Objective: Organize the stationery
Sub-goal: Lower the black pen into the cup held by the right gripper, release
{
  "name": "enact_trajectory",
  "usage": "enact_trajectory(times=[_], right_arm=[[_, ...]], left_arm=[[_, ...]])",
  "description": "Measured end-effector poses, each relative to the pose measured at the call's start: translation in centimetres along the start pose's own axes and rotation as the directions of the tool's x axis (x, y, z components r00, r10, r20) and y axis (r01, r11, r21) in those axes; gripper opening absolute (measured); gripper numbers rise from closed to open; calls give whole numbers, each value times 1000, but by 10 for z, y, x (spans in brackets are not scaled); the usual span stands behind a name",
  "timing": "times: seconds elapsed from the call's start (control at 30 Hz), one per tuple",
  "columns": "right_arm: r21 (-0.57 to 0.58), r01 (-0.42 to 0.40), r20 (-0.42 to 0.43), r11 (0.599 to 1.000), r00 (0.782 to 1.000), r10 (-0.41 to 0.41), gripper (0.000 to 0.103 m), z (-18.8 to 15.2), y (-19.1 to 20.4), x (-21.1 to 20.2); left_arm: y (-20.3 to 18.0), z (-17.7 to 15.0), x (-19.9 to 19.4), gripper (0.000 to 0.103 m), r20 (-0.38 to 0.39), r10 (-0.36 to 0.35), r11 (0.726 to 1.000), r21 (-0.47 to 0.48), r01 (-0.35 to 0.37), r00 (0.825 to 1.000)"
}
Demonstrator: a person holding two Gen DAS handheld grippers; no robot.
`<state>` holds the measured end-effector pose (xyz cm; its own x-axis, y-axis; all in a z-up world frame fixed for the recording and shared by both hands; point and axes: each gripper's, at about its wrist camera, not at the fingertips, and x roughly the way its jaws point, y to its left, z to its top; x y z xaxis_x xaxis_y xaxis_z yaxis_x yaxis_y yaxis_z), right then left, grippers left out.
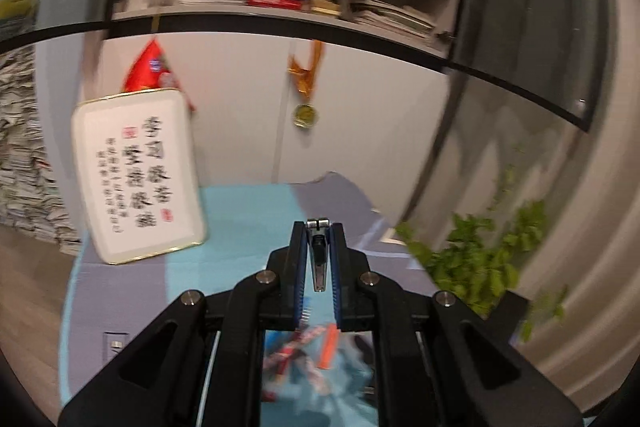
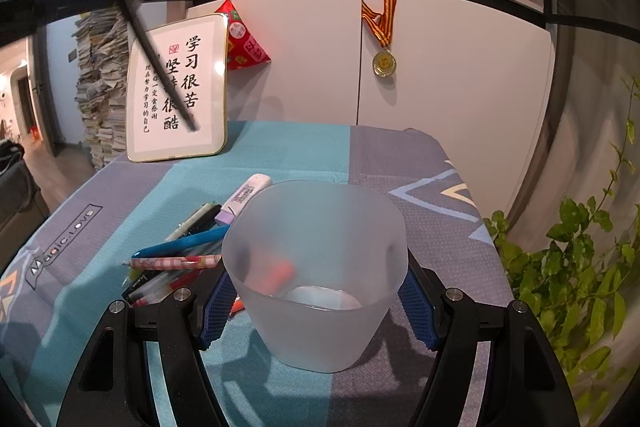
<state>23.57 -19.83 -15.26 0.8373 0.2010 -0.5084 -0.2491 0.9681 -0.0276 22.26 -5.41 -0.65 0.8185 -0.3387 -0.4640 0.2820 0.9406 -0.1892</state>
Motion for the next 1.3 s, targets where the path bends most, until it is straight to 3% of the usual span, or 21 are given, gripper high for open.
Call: enact_trajectory(times=[0.27,0.87,1.13,1.3], right_arm=[[12,-9,1,1000,1000,9,74,1,-2,0],[23,-17,3,1000,1000,17,74,0,-4,0],[20,-20,-3,1000,1000,20,74,0,-4,1],[21,-22,-9,1000,1000,22,74,0,-5,2]], left_arm=[[-36,-11,5,9,-39,-82,996,35,83,996],[-43,-43,37,9,-213,-77,995,42,88,974],[-40,-46,43,9,-252,-66,997,31,76,966],[-33,-44,38,16,-250,-58,998,18,64,967]])
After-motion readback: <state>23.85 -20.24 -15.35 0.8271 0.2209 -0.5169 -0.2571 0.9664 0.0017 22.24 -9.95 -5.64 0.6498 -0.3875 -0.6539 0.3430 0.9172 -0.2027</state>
